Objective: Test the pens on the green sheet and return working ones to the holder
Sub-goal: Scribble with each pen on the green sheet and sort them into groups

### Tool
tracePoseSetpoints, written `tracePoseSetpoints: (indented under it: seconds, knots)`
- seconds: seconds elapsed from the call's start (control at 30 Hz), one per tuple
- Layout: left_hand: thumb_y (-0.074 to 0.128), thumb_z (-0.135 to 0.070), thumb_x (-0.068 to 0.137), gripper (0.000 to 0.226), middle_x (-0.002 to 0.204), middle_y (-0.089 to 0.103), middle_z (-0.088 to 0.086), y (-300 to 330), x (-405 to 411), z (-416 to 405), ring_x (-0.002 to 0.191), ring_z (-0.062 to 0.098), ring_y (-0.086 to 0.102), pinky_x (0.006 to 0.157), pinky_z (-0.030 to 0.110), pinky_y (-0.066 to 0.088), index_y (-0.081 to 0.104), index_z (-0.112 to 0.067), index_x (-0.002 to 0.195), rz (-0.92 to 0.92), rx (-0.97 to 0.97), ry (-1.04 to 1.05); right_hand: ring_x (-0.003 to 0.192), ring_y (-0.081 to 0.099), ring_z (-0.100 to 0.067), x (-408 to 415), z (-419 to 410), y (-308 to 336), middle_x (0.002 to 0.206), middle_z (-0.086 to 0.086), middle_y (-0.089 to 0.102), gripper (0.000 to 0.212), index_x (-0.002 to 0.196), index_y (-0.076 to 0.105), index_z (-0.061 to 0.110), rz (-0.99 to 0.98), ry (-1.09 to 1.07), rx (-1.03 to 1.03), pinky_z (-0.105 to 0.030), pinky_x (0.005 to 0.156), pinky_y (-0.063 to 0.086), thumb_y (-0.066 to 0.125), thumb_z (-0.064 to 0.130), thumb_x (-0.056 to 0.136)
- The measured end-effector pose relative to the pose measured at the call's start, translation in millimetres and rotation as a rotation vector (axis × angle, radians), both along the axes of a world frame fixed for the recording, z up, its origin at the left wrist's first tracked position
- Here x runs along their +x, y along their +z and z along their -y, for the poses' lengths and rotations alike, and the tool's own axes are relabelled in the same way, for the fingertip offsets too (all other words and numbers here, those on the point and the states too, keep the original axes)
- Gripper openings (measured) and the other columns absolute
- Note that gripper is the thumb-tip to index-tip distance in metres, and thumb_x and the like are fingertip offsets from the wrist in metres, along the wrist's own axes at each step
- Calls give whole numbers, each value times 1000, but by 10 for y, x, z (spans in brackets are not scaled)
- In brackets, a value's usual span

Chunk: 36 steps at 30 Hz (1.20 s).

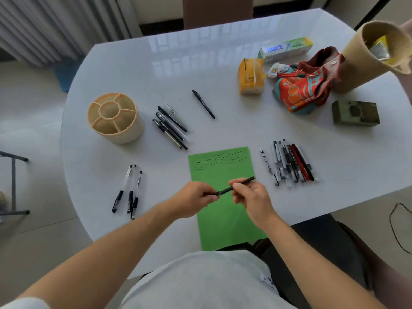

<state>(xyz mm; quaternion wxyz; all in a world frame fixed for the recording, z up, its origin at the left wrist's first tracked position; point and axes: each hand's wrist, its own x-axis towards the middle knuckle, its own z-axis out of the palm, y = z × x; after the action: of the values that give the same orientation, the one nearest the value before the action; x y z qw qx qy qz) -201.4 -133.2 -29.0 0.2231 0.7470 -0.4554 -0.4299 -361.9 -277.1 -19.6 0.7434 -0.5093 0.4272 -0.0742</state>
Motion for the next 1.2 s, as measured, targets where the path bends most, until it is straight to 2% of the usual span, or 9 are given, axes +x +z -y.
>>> tracePoseSetpoints:
  seconds: [0.2, 0.33, 0.4, 0.5, 0.57, 0.67, 0.83, 0.93, 1.2]
  knots:
    - [57, -34, 98, 26, 78, 63, -1, -8, -39, 111, 69, 17, 56, 68, 38, 49, 72, -13, 93, 224, -126, 45, 52, 62, -19, 202, 23, -17, 66, -10, 70, 16, 86, 74, 2, -91, 30, -136, -30, 51, 52, 65, 10, 97]
    - [58, -30, 98, 24, 87, 65, 2, -89, 94, 103, 77, 22, 61, 72, 35, 51, 75, -13, 98, 350, -130, 132, 46, 60, -14, 141, 558, -82, 60, -5, 69, 16, 84, 70, 4, -132, -373, -151, -27, 44, 49, 64, 15, 95]
    - [58, -31, 98, 24, 91, 65, 1, -157, 205, -46, 83, 22, 62, 71, 33, 49, 75, -14, 100, 402, -80, 152, 47, 63, -14, 33, 980, -110, 62, -6, 72, 21, 85, 69, 7, -179, -442, -245, -26, 46, 51, 62, 22, 98]
    - [59, -34, 97, 24, 104, 68, 0, -226, 208, -52, 100, 20, 61, 80, 33, 51, 74, -16, 104, 435, -135, 98, 60, 72, -19, 50, 1197, -194, 74, -9, 76, 17, 89, 73, 16, -198, -239, -379, -30, 57, 58, 63, 26, 98]
    - [59, -35, 97, 25, 123, 67, 2, -256, 118, 122, 119, 22, 58, 98, 38, 51, 74, -17, 107, 422, -182, 22, 72, 76, -17, 137, 1148, -258, 80, -4, 78, 11, 92, 73, 27, -195, -91, -497, -36, 69, 62, 63, 25, 97]
    - [55, -38, 99, 28, 150, 49, 5, -351, 46, 284, 144, 25, 36, 119, 41, 31, 71, -20, 113, 407, -112, -90, 79, 75, -8, 252, 1093, -297, 84, 8, 76, 14, 92, 68, 40, -221, 58, -683, -31, 75, 62, 62, 27, 96]
    - [54, -39, 99, 27, 156, 40, 3, -459, 66, 222, 149, 23, 27, 121, 41, 26, 72, -23, 111, 420, -49, -183, 89, 74, -16, 324, 1114, -322, 98, 1, 76, 17, 111, 73, 21, -267, 163, -782, -37, 83, 62, 61, 23, 98]
    - [54, -38, 99, 26, 156, 40, 1, -480, 70, 196, 149, 22, 27, 122, 37, 25, 73, -23, 109, 419, -61, -176, 87, 73, -15, 316, 1161, -315, 96, 2, 76, 19, 111, 74, 19, -288, 205, -807, -35, 79, 63, 60, 24, 99]
    - [54, -36, 100, 26, 157, 39, -3, -472, 80, 229, 150, 18, 25, 122, 35, 24, 73, -20, 107, 380, -27, -145, 63, 68, -13, 177, 1151, -260, 70, 3, 71, 22, 81, 73, 25, -311, 282, -879, -28, 55, 53, 56, 22, 95]
